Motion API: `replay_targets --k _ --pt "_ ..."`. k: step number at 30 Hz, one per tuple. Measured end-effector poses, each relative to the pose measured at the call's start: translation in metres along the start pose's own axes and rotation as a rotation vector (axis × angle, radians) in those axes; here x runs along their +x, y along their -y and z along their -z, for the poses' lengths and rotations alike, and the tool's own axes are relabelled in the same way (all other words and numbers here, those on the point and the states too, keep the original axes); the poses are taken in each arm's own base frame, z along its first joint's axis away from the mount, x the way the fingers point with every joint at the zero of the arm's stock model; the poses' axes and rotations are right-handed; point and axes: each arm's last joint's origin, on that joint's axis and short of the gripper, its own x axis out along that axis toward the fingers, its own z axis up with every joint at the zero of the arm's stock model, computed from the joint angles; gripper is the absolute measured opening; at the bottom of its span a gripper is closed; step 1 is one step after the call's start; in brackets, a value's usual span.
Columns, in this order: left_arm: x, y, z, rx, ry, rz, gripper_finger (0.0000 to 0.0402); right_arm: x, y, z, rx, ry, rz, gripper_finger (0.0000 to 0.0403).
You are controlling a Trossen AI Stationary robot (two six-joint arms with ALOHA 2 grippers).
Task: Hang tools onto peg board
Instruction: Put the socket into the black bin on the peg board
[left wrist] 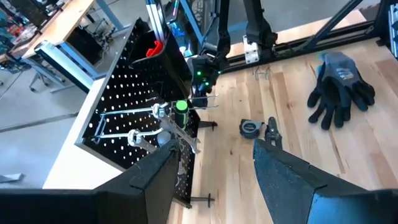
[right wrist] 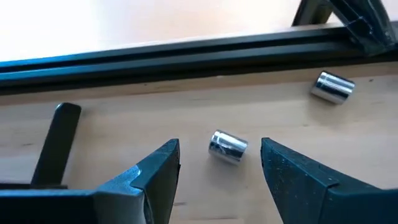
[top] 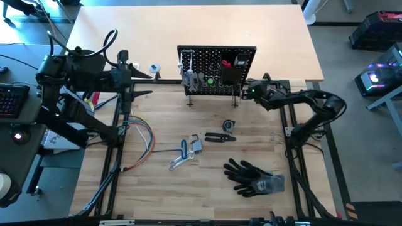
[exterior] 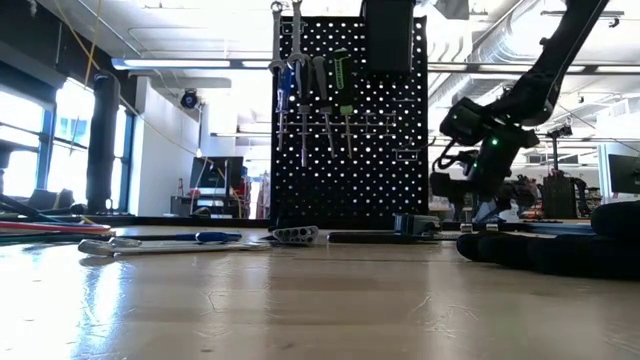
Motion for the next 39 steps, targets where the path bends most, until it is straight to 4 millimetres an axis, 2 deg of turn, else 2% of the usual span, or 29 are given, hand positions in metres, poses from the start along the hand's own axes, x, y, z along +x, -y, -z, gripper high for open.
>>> replay_targets --k 14,18,29,39 --pt "0.000 0.000 0.001 0.003 -0.008 0.001 0.0197 0.025 -0.021 -0.002 -0.037 -0.091 0.162 0.0209" --pt "0.003 0.002 0.002 0.010 -0.028 0.006 0.0197 0.027 -0.025 0.001 -0.055 -0.081 0.178 0.0186" --pt "0.032 0.014 0.008 0.055 -0.132 0.037 0.0197 0.027 -0.025 0.002 -0.074 -0.080 0.180 0.0073" --pt "0.037 0.016 0.010 0.043 -0.149 0.041 0.0197 0.024 -0.027 0.007 -0.132 -0.109 0.175 0.0077"
